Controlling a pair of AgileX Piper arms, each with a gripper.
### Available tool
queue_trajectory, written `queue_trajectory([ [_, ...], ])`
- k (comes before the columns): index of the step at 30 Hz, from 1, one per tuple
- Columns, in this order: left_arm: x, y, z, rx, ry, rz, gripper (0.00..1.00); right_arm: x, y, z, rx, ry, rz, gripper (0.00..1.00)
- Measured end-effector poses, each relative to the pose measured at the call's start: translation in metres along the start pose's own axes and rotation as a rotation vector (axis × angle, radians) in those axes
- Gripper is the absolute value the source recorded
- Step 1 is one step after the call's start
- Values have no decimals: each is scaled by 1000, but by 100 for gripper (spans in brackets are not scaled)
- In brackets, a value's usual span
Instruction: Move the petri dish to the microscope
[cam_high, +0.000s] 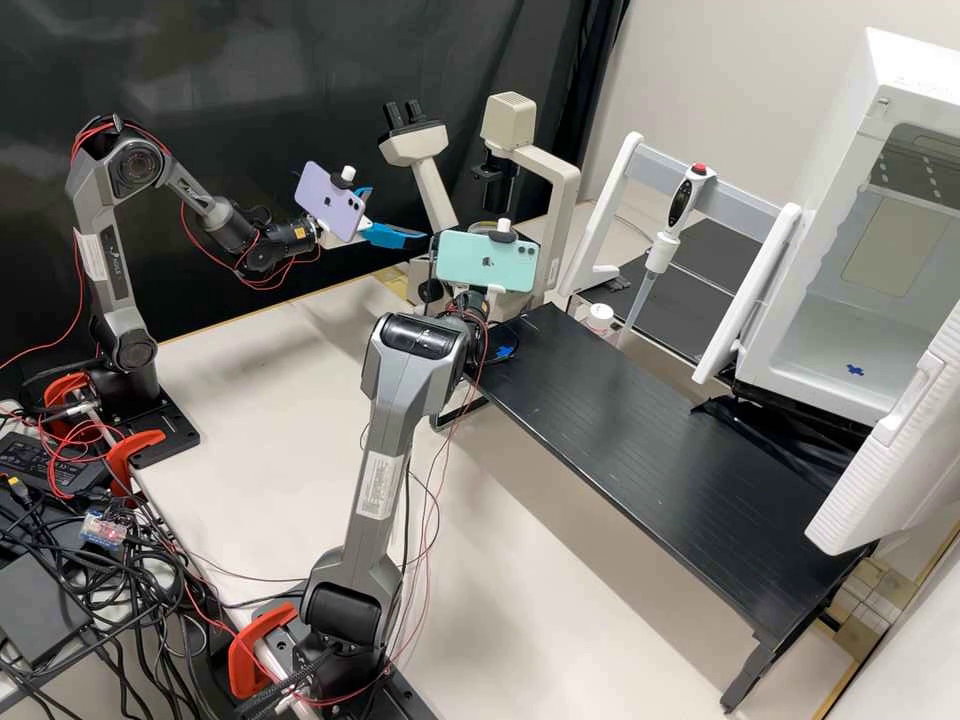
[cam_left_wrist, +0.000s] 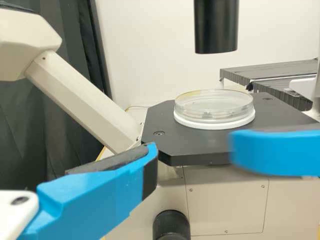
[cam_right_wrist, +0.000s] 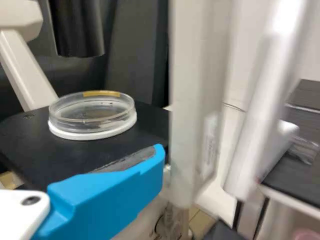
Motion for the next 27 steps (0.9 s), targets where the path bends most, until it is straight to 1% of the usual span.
queue_trajectory([
  [2,0,0,0,0,0,0,100,-23,9,2,26,14,26,100],
  [3,0,0,0,0,0,0,100,-30,12,2,33,21,36,100],
  [4,0,0,0,0,0,0,100,-45,19,2,50,39,64,100],
  [6,0,0,0,0,0,0,100,-71,29,1,62,84,114,100],
  [9,0,0,0,0,0,0,100,-102,40,-1,67,148,181,100],
  [10,0,0,0,0,0,0,100,-114,44,-1,57,175,210,100],
  [13,0,0,0,0,0,0,100,-142,48,3,45,200,258,100],
  [15,0,0,0,0,0,0,100,-162,48,10,44,184,290,100],
  [18,0,0,0,0,0,0,100,-183,51,23,21,131,338,100],
  [19,0,0,0,0,0,0,100,-193,52,30,9,95,366,100],
  [20,0,0,0,0,0,0,100,-198,52,33,5,77,380,100],
  [21,0,0,0,0,0,0,100,-206,54,38,0,46,411,100],
  [22,0,0,0,0,0,0,100,-214,54,44,3,13,438,100],
  [24,0,0,0,0,0,0,100,-224,56,50,8,-20,469,100],
  [25,0,0,0,0,0,0,100,-233,57,56,13,-58,491,100],
  [27,0,0,0,0,0,0,100,-243,58,66,23,-104,518,100],
])
